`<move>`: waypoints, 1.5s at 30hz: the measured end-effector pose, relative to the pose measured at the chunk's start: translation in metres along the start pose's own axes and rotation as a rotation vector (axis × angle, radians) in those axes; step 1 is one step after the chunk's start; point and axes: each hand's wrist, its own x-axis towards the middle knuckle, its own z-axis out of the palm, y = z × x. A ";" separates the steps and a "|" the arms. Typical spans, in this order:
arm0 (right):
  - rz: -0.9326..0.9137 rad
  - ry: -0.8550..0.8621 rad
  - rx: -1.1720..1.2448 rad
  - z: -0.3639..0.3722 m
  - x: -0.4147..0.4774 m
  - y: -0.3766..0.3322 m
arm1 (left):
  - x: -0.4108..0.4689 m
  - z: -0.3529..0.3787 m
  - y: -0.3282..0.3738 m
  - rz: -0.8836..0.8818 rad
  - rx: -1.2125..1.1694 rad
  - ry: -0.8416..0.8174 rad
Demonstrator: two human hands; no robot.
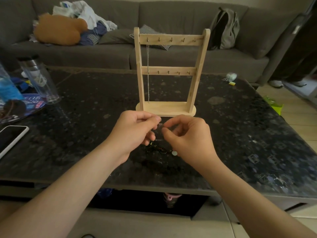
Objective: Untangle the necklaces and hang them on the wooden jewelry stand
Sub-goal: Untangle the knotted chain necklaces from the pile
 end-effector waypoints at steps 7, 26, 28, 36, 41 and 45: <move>0.019 -0.058 0.004 -0.003 -0.001 -0.004 | 0.001 -0.004 0.004 0.035 0.121 -0.091; 0.011 -0.078 -0.015 -0.001 -0.004 -0.012 | 0.002 -0.002 0.000 -0.039 0.296 -0.206; 0.051 -0.087 0.009 -0.003 -0.002 -0.011 | 0.002 -0.003 0.001 -0.009 0.289 -0.208; 0.330 -0.290 0.465 -0.005 0.004 -0.005 | -0.003 -0.002 0.001 0.172 0.283 -0.164; 0.364 -0.300 0.572 -0.004 0.005 -0.004 | -0.006 -0.001 0.004 0.208 0.330 -0.154; 0.372 -0.331 0.598 -0.004 0.005 -0.007 | -0.006 -0.002 0.005 0.216 0.297 -0.136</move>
